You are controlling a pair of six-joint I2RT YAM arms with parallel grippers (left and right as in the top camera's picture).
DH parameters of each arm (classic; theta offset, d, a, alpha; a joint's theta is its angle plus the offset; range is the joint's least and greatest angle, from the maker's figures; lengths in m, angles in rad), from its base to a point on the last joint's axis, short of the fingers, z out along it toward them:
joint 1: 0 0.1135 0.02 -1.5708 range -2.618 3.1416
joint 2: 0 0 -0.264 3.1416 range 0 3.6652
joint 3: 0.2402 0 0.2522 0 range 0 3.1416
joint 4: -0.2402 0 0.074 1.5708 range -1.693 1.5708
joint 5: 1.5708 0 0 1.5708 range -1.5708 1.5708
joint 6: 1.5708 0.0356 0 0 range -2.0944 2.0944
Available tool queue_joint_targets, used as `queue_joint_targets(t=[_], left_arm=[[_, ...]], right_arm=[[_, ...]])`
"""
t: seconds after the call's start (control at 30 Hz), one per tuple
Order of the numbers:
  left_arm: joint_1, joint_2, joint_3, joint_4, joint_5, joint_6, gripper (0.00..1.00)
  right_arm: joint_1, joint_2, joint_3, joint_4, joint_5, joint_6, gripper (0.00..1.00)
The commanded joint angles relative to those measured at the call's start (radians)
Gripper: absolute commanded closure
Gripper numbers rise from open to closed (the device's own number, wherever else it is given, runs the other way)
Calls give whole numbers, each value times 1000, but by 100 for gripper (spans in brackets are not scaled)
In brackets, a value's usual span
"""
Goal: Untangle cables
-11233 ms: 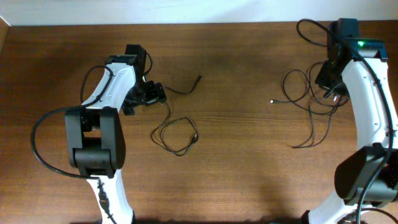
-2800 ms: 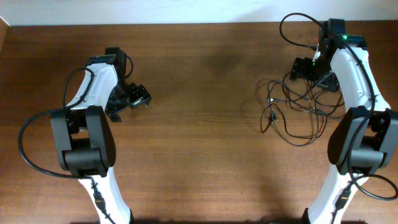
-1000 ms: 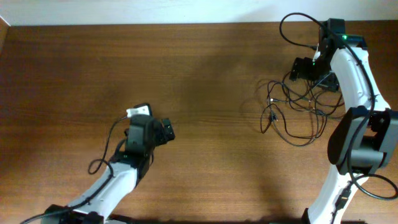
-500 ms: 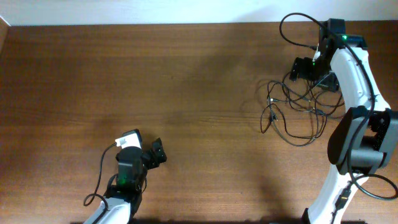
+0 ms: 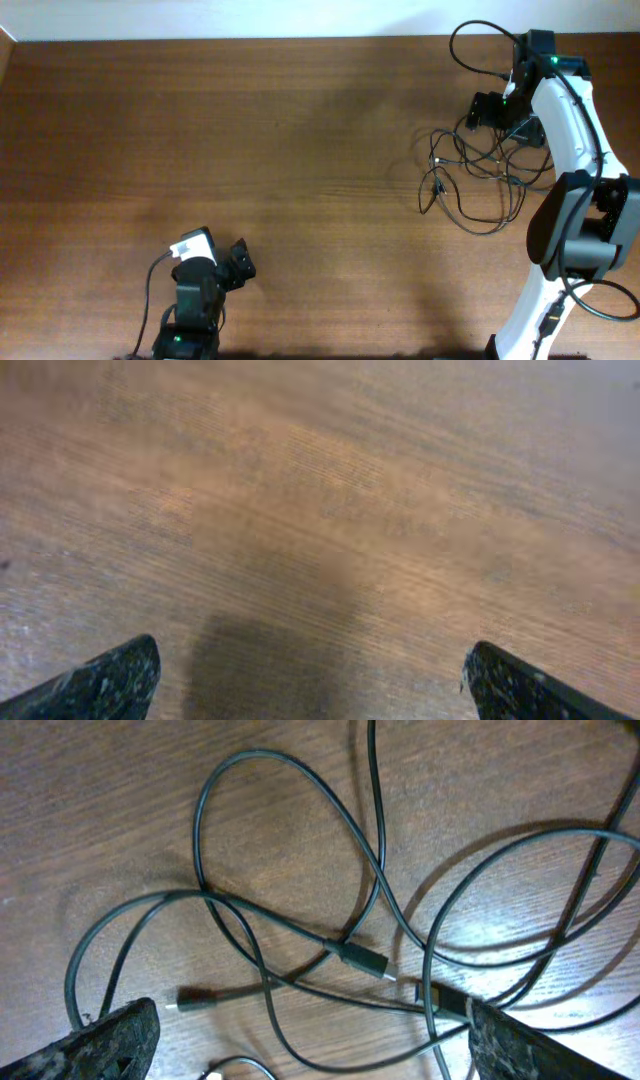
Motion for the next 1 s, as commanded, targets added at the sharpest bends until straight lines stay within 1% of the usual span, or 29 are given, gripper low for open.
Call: queue_joint_targets(t=[0.0, 0.07, 0.17, 0.3, 0.47, 0.97], left_arm=[[4, -203, -3, -33, 27, 135, 1], [4, -290, -3, -36, 56, 187, 1], [5, -365, -3, -40, 86, 286, 1], [4, -488, -3, -41, 92, 357, 1], [4, -641, -3, -41, 92, 407, 1], [4, -638, -3, -38, 92, 407, 1]], right_arm=[[-2, 3, -4, 3, -6, 8, 2], [-2, 3, -4, 3, -6, 8, 2], [-2, 3, -4, 3, -6, 8, 2], [-2, 3, -4, 3, -6, 8, 2], [-2, 3, -4, 3, -6, 8, 1], [-2, 3, -4, 3, -6, 8, 2]])
